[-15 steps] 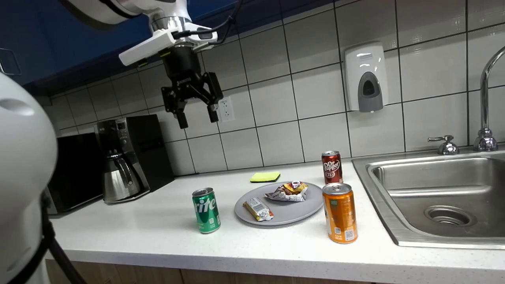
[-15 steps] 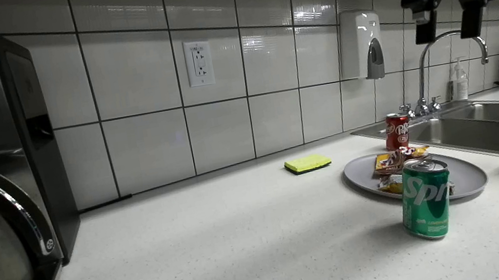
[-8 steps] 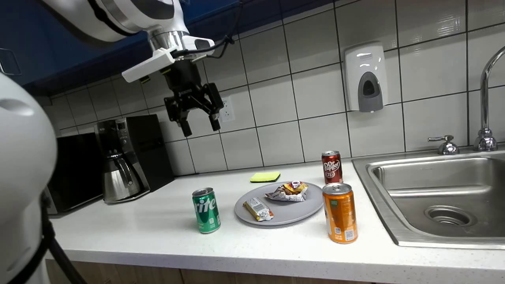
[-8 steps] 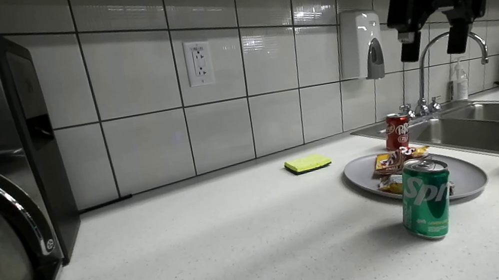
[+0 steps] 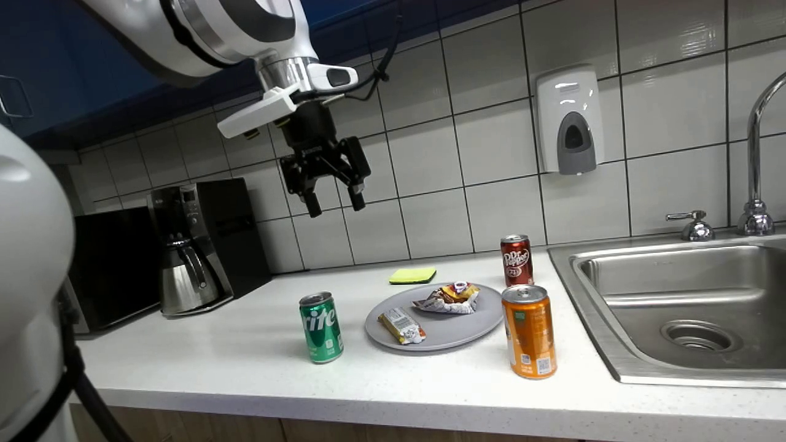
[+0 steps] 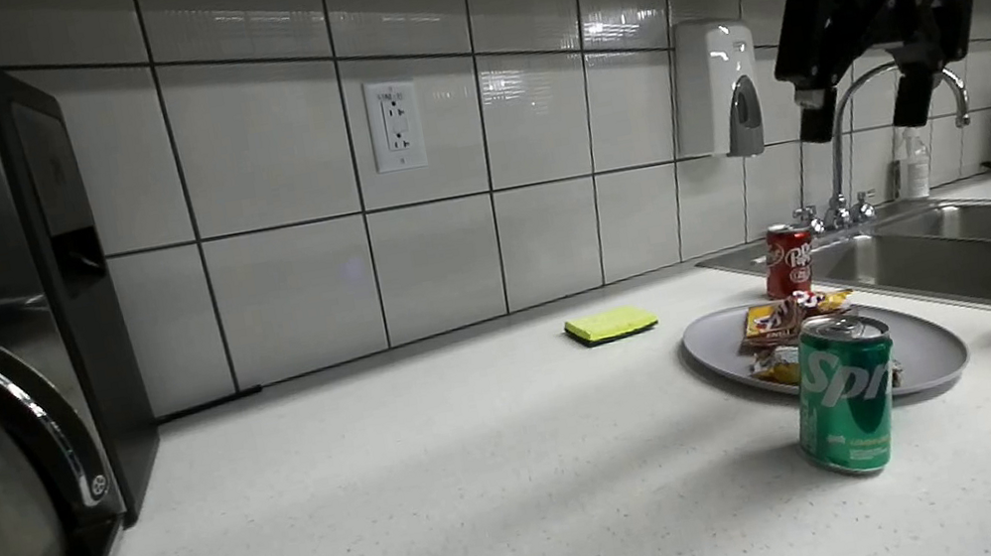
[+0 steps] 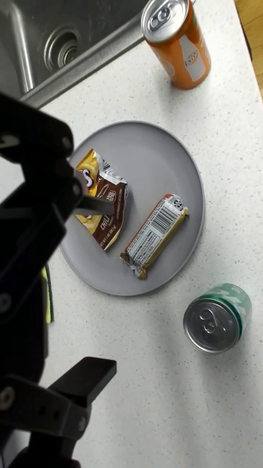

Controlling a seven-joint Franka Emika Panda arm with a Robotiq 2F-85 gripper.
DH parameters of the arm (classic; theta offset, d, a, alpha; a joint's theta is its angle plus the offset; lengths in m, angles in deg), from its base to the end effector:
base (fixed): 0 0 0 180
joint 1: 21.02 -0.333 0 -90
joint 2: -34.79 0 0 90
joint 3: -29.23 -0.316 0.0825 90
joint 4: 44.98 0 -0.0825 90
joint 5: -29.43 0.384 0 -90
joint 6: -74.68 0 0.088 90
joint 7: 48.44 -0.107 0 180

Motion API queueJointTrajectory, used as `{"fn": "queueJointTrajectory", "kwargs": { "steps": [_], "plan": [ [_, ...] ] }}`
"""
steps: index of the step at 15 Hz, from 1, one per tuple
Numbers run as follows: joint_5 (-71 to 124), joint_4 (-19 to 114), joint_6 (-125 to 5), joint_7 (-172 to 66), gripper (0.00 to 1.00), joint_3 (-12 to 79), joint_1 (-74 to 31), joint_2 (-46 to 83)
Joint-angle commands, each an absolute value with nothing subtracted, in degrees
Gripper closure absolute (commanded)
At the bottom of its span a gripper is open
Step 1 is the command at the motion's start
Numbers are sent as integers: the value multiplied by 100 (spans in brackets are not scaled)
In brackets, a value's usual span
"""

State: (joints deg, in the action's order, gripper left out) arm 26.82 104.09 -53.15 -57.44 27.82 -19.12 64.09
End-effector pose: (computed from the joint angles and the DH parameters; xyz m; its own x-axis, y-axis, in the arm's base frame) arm 0.3937 -0.0048 0.4363 0.9796 -0.1384 0.1455 -0.1441 -0.9891 0.0291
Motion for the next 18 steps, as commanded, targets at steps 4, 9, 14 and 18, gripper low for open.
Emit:
{"fn": "queueJointTrajectory", "kwargs": {
  "steps": [4,9,14,18],
  "plan": [
    [2475,10318,-5935,-5869,0,2843,-1567,5824],
    [2391,10153,-6342,-6010,0,2875,-1415,5310],
    [2135,9841,-6603,-6435,0,2869,-1307,4739],
    [2049,9511,-6708,-6952,0,2917,-1308,4284]
  ]
}}
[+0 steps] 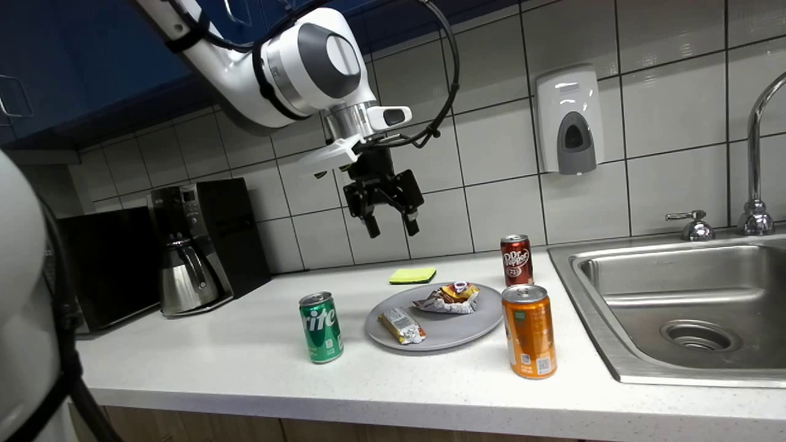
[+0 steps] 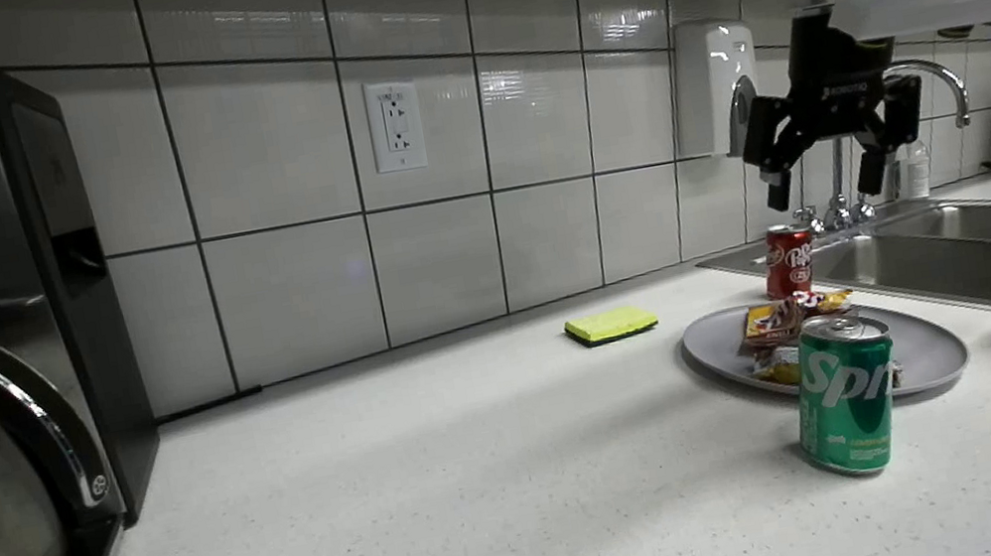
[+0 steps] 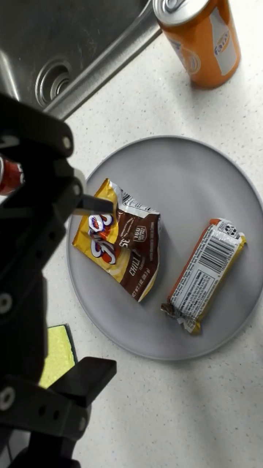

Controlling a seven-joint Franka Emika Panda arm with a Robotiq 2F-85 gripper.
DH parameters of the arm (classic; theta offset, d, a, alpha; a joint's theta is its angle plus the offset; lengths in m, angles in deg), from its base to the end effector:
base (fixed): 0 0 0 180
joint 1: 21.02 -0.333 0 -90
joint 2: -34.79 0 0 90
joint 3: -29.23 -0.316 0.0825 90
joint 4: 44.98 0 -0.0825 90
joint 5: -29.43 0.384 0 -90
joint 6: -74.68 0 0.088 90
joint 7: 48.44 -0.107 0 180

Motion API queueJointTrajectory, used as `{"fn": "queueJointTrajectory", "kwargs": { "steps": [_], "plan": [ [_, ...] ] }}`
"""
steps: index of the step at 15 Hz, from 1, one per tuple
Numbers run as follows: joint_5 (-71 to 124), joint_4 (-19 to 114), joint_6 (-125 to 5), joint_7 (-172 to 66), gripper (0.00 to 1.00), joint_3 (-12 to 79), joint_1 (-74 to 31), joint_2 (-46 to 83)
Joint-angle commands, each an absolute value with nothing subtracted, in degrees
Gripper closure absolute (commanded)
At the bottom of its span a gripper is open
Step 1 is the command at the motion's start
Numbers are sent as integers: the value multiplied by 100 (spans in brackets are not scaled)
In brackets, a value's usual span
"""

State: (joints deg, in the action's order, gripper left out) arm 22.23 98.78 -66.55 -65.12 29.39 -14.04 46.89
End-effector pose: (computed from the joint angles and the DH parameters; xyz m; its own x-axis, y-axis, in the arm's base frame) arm 0.4572 -0.0571 0.3748 0.9334 -0.3096 0.1816 -0.3220 -0.9458 0.0427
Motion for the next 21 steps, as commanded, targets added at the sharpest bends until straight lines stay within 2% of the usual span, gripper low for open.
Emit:
{"fn": "queueJointTrajectory", "kwargs": {
  "steps": [1,21],
  "plan": [
    [2063,9425,-6717,-7065,0,2939,-1322,4168],
    [2319,8284,-6645,-7627,0,3459,-1676,2400]
  ]
}}
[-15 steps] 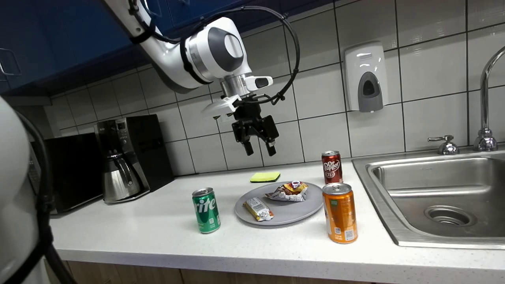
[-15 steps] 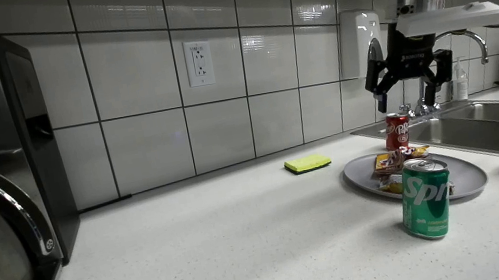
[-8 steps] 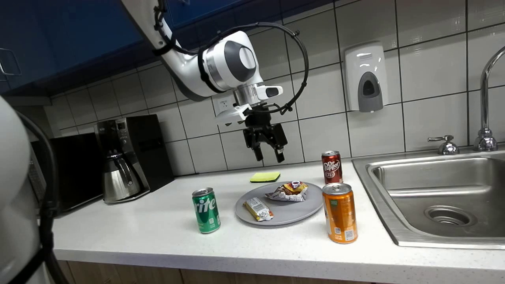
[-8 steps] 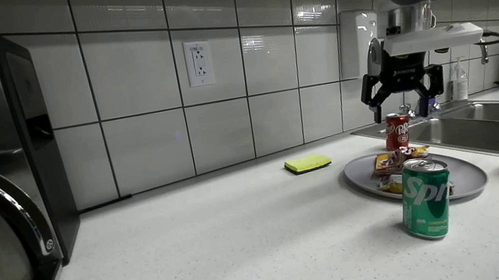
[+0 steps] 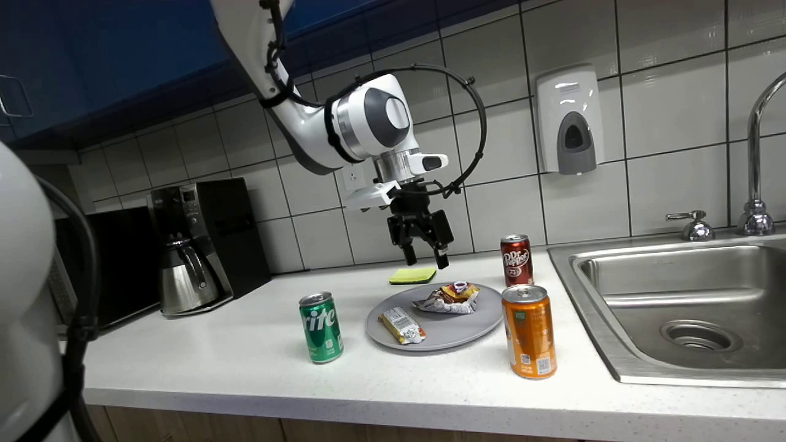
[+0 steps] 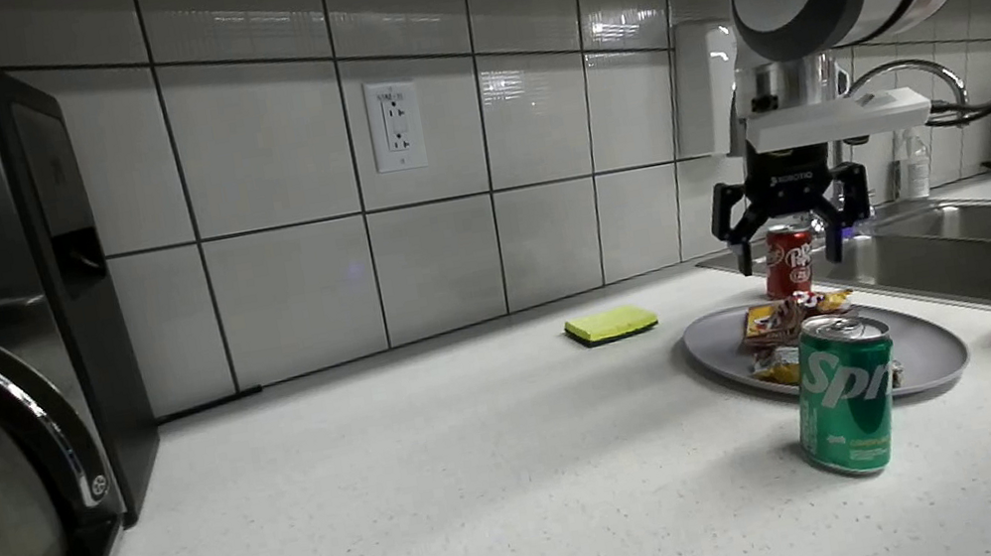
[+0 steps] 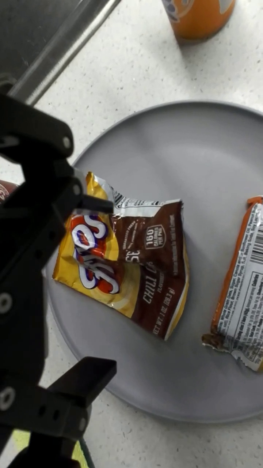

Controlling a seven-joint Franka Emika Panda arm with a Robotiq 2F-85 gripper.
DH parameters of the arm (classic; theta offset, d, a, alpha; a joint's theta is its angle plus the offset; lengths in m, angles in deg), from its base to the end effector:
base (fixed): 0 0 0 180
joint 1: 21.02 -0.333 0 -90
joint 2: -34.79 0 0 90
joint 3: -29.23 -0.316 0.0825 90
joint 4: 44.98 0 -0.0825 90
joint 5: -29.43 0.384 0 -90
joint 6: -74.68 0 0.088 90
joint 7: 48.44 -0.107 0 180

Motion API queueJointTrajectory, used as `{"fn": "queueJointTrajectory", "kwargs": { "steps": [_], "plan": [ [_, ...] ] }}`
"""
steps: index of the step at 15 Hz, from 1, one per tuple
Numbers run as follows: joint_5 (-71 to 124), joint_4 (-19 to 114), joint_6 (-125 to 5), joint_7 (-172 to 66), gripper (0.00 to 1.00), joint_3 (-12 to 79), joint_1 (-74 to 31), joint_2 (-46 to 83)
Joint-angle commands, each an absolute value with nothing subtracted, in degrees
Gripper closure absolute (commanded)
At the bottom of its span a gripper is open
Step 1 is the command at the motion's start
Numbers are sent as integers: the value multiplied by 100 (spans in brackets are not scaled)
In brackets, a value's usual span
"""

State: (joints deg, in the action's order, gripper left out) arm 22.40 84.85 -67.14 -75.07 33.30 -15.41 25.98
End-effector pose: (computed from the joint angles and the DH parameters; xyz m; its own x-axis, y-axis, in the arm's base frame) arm 0.5318 -0.0903 0.2972 0.8567 -0.5085 0.0866 -0.5139 -0.8558 0.0592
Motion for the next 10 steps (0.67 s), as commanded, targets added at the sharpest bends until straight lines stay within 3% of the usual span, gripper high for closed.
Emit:
{"fn": "queueJointTrajectory", "kwargs": {
  "steps": [1,10],
  "plan": [
    [2318,8263,-6649,-7648,0,3488,-1696,2345],
    [2493,8045,-6649,-7674,0,3641,-1767,1966]
  ]
}}
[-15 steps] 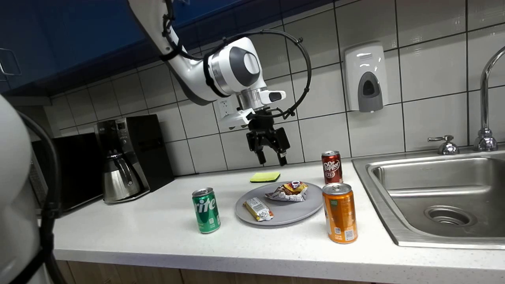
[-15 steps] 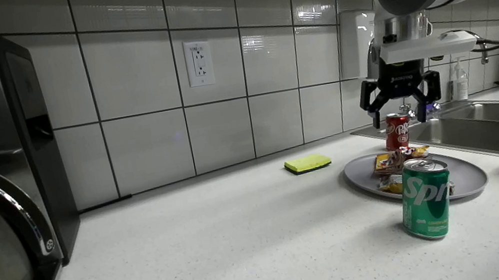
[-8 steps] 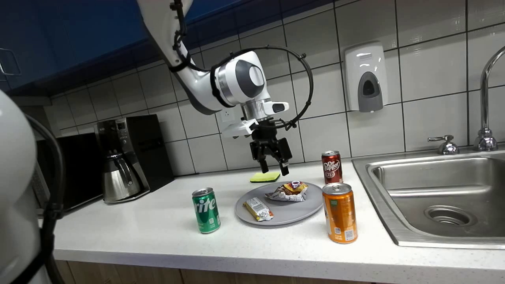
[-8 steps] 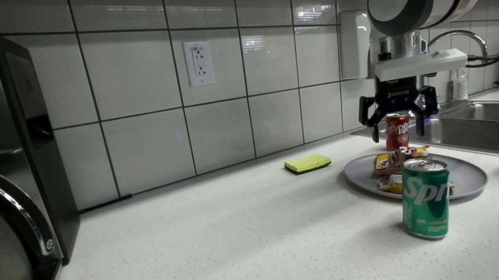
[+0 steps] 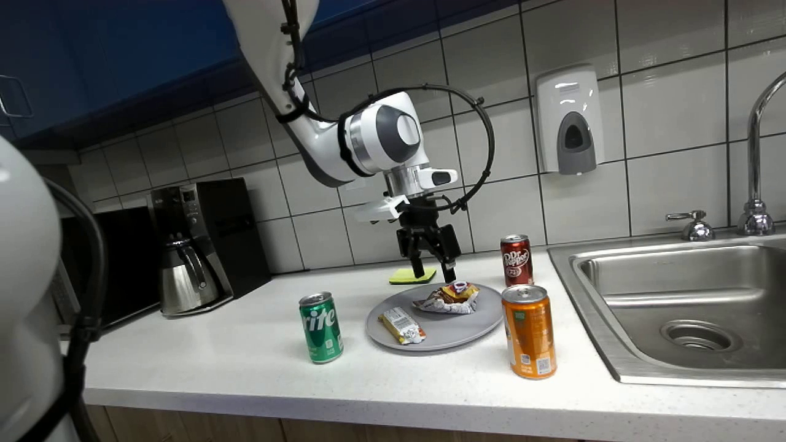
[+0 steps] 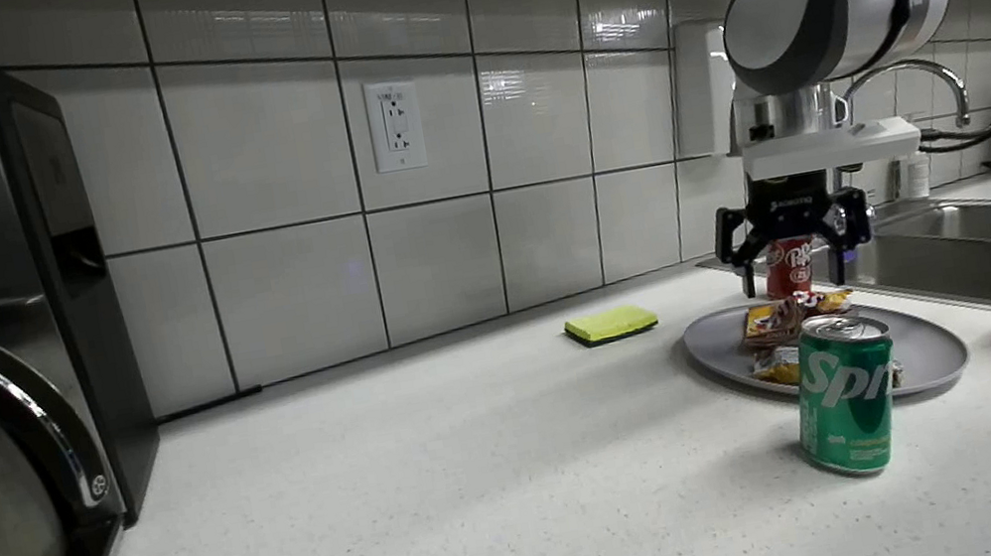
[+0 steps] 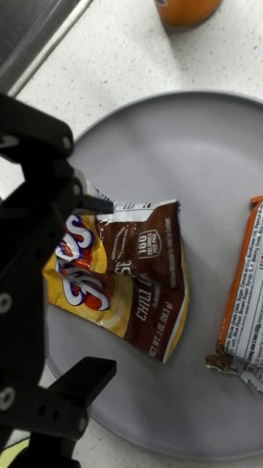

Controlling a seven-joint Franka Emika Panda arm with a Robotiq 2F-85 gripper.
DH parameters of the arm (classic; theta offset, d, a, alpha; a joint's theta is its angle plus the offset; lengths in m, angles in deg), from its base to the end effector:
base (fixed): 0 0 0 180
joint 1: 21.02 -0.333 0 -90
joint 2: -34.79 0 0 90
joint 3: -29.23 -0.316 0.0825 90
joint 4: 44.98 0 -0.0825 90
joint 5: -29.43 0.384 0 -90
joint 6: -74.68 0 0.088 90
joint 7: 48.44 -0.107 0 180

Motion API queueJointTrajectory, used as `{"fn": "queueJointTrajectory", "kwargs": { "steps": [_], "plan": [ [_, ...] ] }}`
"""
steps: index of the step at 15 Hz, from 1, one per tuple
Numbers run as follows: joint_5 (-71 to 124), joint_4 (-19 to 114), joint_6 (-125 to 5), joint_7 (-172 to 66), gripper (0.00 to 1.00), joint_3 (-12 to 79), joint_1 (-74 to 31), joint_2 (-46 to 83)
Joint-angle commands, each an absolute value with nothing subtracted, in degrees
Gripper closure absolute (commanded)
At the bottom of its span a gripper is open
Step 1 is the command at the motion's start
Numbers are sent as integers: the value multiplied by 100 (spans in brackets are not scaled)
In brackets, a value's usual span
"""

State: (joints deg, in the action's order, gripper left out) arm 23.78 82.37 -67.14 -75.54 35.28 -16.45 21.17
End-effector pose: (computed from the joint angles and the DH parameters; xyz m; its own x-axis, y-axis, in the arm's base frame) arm 0.5408 -0.1011 0.2694 0.8374 -0.5443 0.0500 -0.5465 -0.8343 0.0719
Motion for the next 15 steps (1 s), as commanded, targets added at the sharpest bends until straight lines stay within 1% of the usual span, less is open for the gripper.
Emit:
{"fn": "queueJointTrajectory", "kwargs": {
  "steps": [1,12,13,14,15],
  "plan": [
    [2503,8018,-6642,-7676,0,3653,-1771,1928],
    [2679,7836,-6621,-7659,0,3767,-1779,1697],
    [2676,7827,-6622,-7660,7,3774,-1783,1688],
    [2680,7818,-6625,-7653,27,3776,-1783,1680],
    [2678,7811,-6627,-7652,31,3778,-1786,1673]
  ]
}}
